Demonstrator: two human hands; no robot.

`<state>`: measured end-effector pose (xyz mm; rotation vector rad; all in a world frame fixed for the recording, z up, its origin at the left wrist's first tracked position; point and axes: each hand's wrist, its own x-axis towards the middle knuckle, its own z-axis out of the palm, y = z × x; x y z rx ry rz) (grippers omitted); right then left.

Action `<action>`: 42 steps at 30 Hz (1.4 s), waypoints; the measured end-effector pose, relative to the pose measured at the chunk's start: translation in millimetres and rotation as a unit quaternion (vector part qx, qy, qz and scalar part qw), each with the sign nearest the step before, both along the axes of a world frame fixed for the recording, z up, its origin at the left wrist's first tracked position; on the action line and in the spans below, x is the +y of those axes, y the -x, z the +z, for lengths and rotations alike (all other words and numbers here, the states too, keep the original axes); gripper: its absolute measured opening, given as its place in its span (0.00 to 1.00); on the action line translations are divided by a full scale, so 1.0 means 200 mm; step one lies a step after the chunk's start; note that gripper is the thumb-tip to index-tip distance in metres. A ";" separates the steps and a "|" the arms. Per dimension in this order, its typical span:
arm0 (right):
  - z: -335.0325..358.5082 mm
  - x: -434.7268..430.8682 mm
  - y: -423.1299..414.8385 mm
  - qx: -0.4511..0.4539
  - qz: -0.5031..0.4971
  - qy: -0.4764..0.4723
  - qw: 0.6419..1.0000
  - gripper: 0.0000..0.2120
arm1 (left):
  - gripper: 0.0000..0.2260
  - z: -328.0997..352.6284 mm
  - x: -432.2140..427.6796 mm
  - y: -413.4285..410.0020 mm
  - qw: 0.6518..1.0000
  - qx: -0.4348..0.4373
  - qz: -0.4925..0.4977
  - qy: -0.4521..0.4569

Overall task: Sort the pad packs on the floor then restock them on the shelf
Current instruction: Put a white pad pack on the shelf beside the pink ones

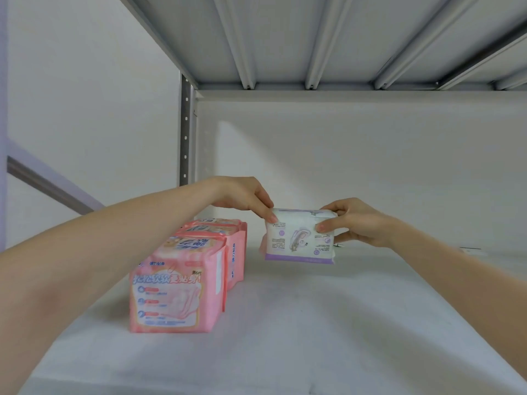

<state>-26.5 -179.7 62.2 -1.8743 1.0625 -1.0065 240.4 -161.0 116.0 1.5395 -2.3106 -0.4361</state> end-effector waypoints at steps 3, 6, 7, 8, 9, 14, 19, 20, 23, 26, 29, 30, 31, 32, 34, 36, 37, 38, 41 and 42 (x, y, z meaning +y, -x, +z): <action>-0.02 -0.09 -0.03 -0.006 0.004 -0.013 1.000 0.19 | 0.20 -0.01 -0.09 -0.01 1.000 -0.004 0.007 -0.009; -0.05 -0.17 -0.06 -0.015 0.008 -0.027 0.999 0.18 | 0.20 -0.03 -0.15 -0.03 1.000 -0.007 0.014 -0.017; -0.06 -0.20 -0.07 -0.016 0.009 -0.031 0.999 0.18 | 0.21 -0.04 -0.17 -0.03 1.000 -0.008 0.019 -0.020; -0.08 -0.22 -0.09 -0.016 0.011 -0.035 0.999 0.18 | 0.22 -0.05 -0.18 -0.04 0.999 -0.011 0.025 -0.022; -0.09 -0.24 -0.09 -0.014 0.013 -0.039 0.999 0.19 | 0.23 -0.05 -0.19 -0.04 0.999 -0.017 0.031 -0.023; -0.14 -0.26 -0.12 0.013 0.034 -0.050 0.998 0.20 | 0.22 -0.09 -0.18 -0.06 0.997 -0.055 0.036 -0.042; -0.14 -0.27 -0.12 0.024 0.032 -0.056 0.998 0.23 | 0.19 -0.11 -0.18 -0.05 0.997 -0.063 0.033 -0.043; -0.14 -0.27 -0.12 0.024 0.027 -0.054 0.998 0.24 | 0.18 -0.11 -0.18 -0.04 0.996 -0.068 0.034 -0.041; -0.14 -0.28 -0.12 0.025 0.017 -0.057 0.998 0.25 | 0.18 -0.12 -0.20 -0.04 0.995 -0.079 0.035 -0.043; -0.14 -0.28 -0.12 0.034 0.008 -0.054 0.998 0.25 | 0.18 -0.13 -0.21 -0.05 0.995 -0.079 0.039 -0.042; -0.15 -0.27 -0.12 0.058 -0.010 -0.041 0.997 0.26 | 0.17 -0.13 -0.21 -0.05 0.995 -0.083 0.040 -0.041; -0.15 -0.26 -0.12 0.068 -0.017 -0.037 0.997 0.27 | 0.16 -0.13 -0.20 -0.05 0.995 -0.085 0.038 -0.041; -0.14 -0.26 -0.12 0.077 -0.024 -0.033 0.996 0.29 | 0.16 -0.13 -0.20 -0.04 0.995 -0.086 0.036 -0.042; -0.14 -0.25 -0.12 0.085 -0.032 -0.029 0.995 0.31 | 0.16 -0.13 -0.20 -0.04 0.995 -0.086 0.035 -0.043; -0.14 -0.24 -0.13 0.093 -0.046 -0.023 0.994 0.35 | 0.19 -0.13 -0.20 -0.04 0.995 -0.087 0.042 -0.040; -0.13 -0.22 -0.13 0.094 -0.061 -0.017 0.994 0.36 | 0.26 -0.12 -0.18 -0.03 0.994 -0.092 0.060 -0.024; -0.13 -0.20 -0.13 0.094 -0.071 -0.011 0.993 0.36 | 0.29 -0.11 -0.17 -0.03 0.993 -0.097 0.069 -0.013; -0.12 -0.19 -0.12 0.095 -0.081 0.000 0.992 0.36 | 0.30 -0.10 -0.16 -0.03 0.992 -0.103 0.074 -0.002; -0.09 -0.13 -0.10 0.124 -0.118 0.057 0.984 0.33 | 0.32 -0.07 -0.10 -0.02 0.988 -0.128 0.079 0.029; -0.08 -0.10 -0.09 0.140 -0.131 0.078 0.978 0.32 | 0.32 -0.06 -0.08 -0.01 0.986 -0.142 0.081 0.038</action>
